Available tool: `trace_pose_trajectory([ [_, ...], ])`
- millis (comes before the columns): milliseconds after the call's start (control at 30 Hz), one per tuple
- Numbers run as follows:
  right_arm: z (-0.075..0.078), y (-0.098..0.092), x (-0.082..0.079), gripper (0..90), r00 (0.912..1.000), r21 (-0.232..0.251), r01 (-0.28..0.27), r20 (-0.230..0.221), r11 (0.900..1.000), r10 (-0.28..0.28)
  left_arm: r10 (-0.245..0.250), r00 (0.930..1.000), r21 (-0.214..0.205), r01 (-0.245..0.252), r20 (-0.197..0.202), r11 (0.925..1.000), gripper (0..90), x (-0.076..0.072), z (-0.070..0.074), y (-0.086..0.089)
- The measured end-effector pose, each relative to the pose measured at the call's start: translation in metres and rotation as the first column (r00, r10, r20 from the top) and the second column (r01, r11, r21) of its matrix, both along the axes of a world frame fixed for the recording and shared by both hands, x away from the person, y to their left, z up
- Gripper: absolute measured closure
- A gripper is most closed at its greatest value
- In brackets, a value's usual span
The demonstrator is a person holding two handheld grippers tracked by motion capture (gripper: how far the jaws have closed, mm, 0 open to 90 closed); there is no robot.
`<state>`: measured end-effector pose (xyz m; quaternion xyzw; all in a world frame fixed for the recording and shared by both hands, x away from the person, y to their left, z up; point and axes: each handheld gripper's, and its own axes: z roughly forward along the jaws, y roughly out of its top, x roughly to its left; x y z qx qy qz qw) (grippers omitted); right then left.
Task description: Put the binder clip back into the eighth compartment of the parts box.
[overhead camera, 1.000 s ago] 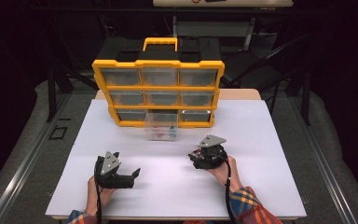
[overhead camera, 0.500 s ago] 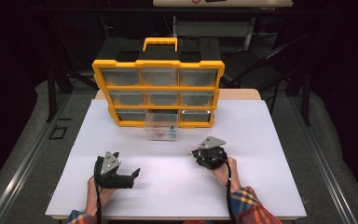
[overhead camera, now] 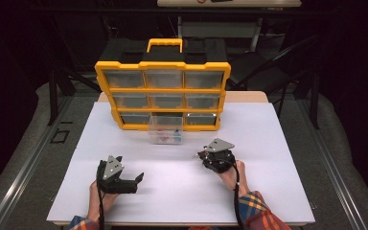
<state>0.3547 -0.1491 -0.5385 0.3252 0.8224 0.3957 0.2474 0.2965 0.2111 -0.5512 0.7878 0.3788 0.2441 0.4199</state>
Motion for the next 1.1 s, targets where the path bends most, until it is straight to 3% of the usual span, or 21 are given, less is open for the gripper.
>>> trace_pose_trajectory([
  [233, 0.015, -0.005, 0.001, 65.2, 0.9998, 0.073, -0.005, -0.017, 0.9973, 0.007, 0.001, 1.0, -0.002, -0.001, 0.003, 1.0, 0.2, 0.0, 0.0, 0.001],
  [667, 0.029, -0.002, 0.002, 65.2, 0.9995, 0.086, -0.02, -0.024, 0.9961, 0.022, 0.009, 1.0, -0.006, -0.009, 0.003, 0.9999, 0.2, -0.001, 0.0, 0.002],
  [1100, 0.051, -0.002, 0.005, 65.2, 0.9997, 0.1, -0.024, 0.001, 0.9947, 0.024, 0.009, 1.0, -0.004, -0.009, 0.003, 0.9999, 0.2, -0.001, 0.0, 0.002],
])
